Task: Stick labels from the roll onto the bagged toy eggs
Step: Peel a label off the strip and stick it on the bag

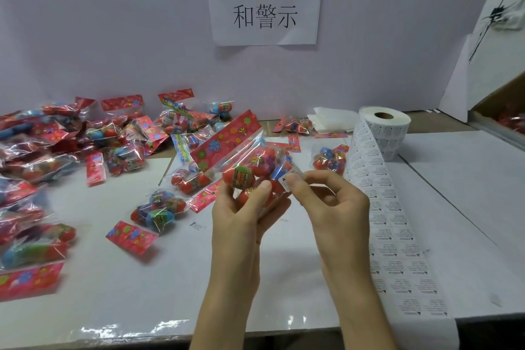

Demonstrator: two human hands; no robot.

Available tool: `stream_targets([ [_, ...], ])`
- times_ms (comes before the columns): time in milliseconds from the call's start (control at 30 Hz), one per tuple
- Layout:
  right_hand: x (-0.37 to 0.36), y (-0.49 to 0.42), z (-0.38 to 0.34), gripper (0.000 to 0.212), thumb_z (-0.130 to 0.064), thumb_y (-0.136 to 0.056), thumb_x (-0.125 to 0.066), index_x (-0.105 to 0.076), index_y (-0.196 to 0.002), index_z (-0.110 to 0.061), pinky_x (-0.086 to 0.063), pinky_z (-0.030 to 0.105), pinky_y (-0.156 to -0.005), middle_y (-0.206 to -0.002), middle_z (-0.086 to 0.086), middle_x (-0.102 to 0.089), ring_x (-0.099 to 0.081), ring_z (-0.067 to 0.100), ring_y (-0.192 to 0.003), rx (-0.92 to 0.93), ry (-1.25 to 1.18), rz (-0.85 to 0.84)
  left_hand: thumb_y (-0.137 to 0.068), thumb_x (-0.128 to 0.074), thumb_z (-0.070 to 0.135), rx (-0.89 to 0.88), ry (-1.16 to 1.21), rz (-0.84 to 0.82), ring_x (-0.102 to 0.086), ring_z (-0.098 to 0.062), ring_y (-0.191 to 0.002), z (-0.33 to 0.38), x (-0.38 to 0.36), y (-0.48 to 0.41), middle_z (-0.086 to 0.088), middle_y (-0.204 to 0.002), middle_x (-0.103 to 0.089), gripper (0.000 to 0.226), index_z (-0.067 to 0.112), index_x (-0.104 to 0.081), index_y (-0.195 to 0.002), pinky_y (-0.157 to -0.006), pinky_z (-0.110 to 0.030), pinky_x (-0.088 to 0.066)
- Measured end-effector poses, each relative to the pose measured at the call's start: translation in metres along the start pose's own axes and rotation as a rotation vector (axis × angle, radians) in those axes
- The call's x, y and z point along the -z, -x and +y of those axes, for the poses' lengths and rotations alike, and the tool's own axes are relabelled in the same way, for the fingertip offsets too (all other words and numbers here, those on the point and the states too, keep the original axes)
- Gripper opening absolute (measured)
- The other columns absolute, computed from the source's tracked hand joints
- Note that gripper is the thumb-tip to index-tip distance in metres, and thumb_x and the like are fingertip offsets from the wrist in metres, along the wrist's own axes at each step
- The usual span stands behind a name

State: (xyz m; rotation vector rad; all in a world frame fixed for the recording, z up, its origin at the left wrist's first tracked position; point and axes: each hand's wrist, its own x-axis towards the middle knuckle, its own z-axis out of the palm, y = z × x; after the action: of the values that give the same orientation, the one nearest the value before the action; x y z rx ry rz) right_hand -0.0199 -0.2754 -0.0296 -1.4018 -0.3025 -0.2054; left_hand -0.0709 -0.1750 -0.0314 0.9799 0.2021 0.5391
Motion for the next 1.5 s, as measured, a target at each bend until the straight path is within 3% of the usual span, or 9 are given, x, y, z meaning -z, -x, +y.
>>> stream_targets([
  [333, 0.001, 0.0, 0.0, 0.014, -0.043, -0.073, -0.082, -0.077, -0.079, -0.031, -0.056, 0.018, -0.072, -0.079, -0.008, -0.075, -0.072, 0.008, -0.079, -0.004, -0.01, 0.019, -0.095, -0.067, 0.008, -0.026, -0.042, 0.027, -0.076, -0.029, -0.103, -0.005, -0.008, 0.005, -0.01, -0.111, -0.078, 0.041, 0.012, -0.059, -0.135, -0.085, -0.035, -0.063],
  [700, 0.0, -0.001, 0.005, 0.011, -0.032, -0.08, -0.086, -0.076, -0.077, -0.027, -0.049, 0.013, -0.063, -0.076, -0.008, -0.074, -0.068, 0.005, -0.068, 0.049, 0.014, 0.055, -0.095, -0.067, 0.006, -0.044, -0.05, 0.012, -0.076, -0.029, -0.102, -0.003, -0.009, 0.007, -0.01, -0.11, -0.078, 0.04, 0.012, -0.06, -0.133, -0.085, -0.035, -0.063],
  [900, -0.001, 0.002, 0.003, 0.015, -0.036, -0.077, -0.086, -0.072, -0.075, -0.032, -0.054, 0.03, -0.071, -0.081, -0.006, -0.073, -0.069, 0.012, -0.073, 0.098, 0.101, 0.095, -0.093, -0.069, 0.008, -0.069, -0.08, 0.003, -0.077, -0.026, -0.1, -0.003, -0.01, 0.008, -0.008, -0.108, -0.079, 0.04, 0.015, -0.062, -0.131, -0.08, -0.028, -0.062],
  [967, -0.002, 0.004, 0.002, 0.016, -0.039, -0.075, -0.085, -0.069, -0.077, -0.035, -0.053, 0.026, -0.073, -0.088, -0.008, -0.07, -0.067, 0.007, -0.075, 0.141, 0.144, 0.106, -0.09, -0.071, 0.009, -0.075, -0.101, 0.016, -0.077, -0.026, -0.099, -0.002, -0.009, 0.008, -0.007, -0.108, -0.079, 0.042, 0.016, -0.062, -0.131, -0.081, -0.03, -0.063],
  [1033, -0.004, 0.005, 0.002, 0.025, -0.047, -0.072, -0.083, -0.067, -0.087, -0.036, -0.05, 0.018, -0.07, -0.098, -0.012, -0.064, -0.065, 0.005, -0.077, 0.157, 0.177, 0.105, -0.09, -0.071, 0.009, -0.075, -0.111, 0.022, -0.077, -0.026, -0.098, -0.002, -0.007, 0.008, -0.008, -0.107, -0.079, 0.041, 0.014, -0.062, -0.129, -0.083, -0.033, -0.064],
  [1133, -0.004, 0.002, 0.007, 0.072, -0.063, -0.061, -0.079, -0.052, -0.119, -0.029, -0.051, 0.017, -0.068, -0.106, -0.015, -0.055, -0.064, 0.008, -0.076, 0.047, 0.182, 0.073, -0.091, -0.068, 0.007, -0.039, -0.061, 0.022, -0.078, -0.029, -0.096, 0.0, 0.0, 0.005, -0.012, -0.106, -0.078, 0.04, 0.007, -0.06, -0.131, -0.085, -0.038, -0.064],
  [1167, -0.003, 0.0, 0.009, 0.075, -0.064, -0.062, -0.078, -0.05, -0.121, -0.028, -0.051, 0.018, -0.068, -0.105, -0.015, -0.056, -0.064, 0.007, -0.077, 0.019, 0.17, 0.064, -0.088, -0.069, 0.01, -0.023, -0.038, 0.014, -0.077, -0.03, -0.097, 0.001, 0.002, 0.004, -0.014, -0.109, -0.078, 0.047, 0.006, -0.058, -0.133, -0.085, -0.038, -0.064],
  [1300, 0.007, -0.009, 0.009, 0.035, -0.059, -0.084, -0.068, -0.065, -0.105, -0.03, -0.05, 0.027, -0.073, -0.097, -0.006, -0.07, -0.071, 0.012, -0.076, -0.046, 0.014, -0.002, -0.078, -0.07, 0.023, 0.013, -0.006, -0.028, -0.077, -0.034, -0.098, 0.007, 0.006, 0.002, -0.013, -0.113, -0.077, 0.062, 0.011, -0.056, -0.137, -0.077, -0.032, -0.064],
  [1500, 0.008, -0.006, 0.007, 0.036, -0.058, -0.073, -0.077, -0.071, -0.1, -0.035, -0.055, 0.022, -0.068, -0.096, -0.01, -0.073, -0.071, 0.011, -0.081, 0.039, 0.072, -0.128, -0.091, -0.068, 0.01, 0.039, -0.075, -0.129, -0.076, -0.032, -0.101, 0.003, 0.004, 0.005, -0.014, -0.112, -0.077, 0.041, 0.008, -0.06, -0.131, -0.081, -0.036, -0.063],
])
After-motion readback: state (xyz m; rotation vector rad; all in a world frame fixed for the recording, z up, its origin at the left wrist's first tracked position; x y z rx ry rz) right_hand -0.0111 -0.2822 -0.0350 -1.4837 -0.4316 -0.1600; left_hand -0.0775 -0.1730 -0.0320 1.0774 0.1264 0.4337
